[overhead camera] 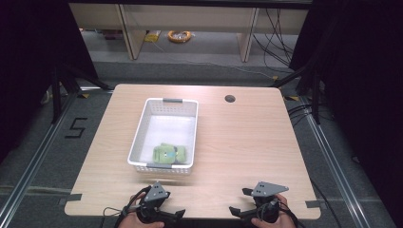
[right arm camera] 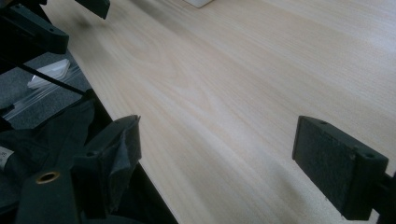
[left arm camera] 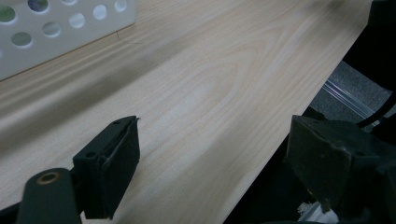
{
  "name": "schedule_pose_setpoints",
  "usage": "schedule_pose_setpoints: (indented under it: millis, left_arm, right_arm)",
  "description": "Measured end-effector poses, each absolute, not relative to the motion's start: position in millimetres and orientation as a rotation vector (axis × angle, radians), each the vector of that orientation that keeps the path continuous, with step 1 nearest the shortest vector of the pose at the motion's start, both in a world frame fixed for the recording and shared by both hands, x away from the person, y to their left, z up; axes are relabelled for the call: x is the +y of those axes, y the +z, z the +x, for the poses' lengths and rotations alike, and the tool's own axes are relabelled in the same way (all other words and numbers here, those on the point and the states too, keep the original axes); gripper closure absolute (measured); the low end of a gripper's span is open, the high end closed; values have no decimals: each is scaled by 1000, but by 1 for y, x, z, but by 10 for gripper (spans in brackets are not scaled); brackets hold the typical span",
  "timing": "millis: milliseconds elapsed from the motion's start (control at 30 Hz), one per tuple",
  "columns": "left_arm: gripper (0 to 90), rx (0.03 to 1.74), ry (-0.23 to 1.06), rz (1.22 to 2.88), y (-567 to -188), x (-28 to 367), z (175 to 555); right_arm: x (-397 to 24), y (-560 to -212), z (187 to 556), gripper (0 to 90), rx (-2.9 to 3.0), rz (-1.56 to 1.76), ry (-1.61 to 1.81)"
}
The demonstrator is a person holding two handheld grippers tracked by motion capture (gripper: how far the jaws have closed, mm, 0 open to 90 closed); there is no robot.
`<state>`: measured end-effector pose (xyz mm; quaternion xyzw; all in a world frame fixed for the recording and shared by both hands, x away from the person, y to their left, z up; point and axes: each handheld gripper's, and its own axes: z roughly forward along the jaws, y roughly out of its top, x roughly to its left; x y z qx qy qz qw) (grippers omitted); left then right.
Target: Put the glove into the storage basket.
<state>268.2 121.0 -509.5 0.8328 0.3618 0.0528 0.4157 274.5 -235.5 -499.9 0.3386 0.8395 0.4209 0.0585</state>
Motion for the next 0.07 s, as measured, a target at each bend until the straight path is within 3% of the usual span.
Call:
schedule_pose_setpoints:
  millis: [67]
  left_arm:
    - [171, 907, 133, 2093, -509, 121, 269]
  right_arm:
    - [-236, -500, 275, 165, 2540, 1027, 1268]
